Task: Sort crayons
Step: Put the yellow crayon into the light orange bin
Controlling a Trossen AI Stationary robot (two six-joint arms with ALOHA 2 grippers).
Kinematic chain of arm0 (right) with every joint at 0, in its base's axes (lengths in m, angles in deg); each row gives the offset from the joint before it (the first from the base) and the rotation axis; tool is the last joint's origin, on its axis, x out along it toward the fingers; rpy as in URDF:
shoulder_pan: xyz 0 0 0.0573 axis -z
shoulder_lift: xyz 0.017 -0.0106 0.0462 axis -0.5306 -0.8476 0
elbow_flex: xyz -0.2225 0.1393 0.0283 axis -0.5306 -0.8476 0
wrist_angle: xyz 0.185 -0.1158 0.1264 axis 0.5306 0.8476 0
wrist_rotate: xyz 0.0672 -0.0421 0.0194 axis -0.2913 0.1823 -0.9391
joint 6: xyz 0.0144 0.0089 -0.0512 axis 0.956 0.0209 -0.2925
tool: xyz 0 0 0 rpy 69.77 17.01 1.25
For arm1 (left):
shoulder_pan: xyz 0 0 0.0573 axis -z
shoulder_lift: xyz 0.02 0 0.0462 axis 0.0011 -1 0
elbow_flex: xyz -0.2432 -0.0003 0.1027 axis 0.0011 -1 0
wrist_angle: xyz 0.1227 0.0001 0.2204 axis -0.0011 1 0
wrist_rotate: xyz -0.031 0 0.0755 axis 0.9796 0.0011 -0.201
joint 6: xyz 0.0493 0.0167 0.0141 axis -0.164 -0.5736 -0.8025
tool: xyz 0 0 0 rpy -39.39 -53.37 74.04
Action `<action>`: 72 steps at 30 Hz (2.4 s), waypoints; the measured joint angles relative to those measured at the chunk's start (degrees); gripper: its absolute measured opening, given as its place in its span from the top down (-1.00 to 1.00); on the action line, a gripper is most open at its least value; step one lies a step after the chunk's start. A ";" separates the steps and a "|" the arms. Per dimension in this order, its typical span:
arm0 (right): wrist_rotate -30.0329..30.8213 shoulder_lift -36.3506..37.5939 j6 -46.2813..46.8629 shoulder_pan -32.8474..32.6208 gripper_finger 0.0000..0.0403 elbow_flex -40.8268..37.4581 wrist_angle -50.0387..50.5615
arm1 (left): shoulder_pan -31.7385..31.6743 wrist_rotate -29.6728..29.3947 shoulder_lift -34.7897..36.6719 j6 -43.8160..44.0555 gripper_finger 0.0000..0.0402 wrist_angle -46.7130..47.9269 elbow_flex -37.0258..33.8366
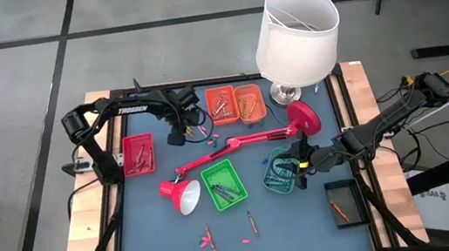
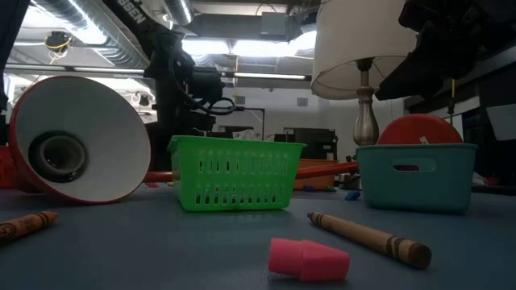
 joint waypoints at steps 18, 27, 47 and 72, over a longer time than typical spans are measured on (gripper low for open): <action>-0.02 0.00 0.04 -0.01 0.37 0.00 -0.02 | -0.98 -0.12 -3.80 -0.03 0.53 -0.24 0.24; -0.02 0.00 0.07 -0.01 0.37 0.02 -0.02 | -0.96 0.35 -4.00 2.15 0.53 3.27 -0.05; -0.04 0.00 0.06 0.00 0.37 0.02 0.00 | -0.90 0.47 -3.91 4.65 0.65 4.05 -0.02; -0.07 0.00 0.24 -0.02 0.37 0.02 0.02 | 3.99 4.36 1.05 7.43 0.98 12.25 4.10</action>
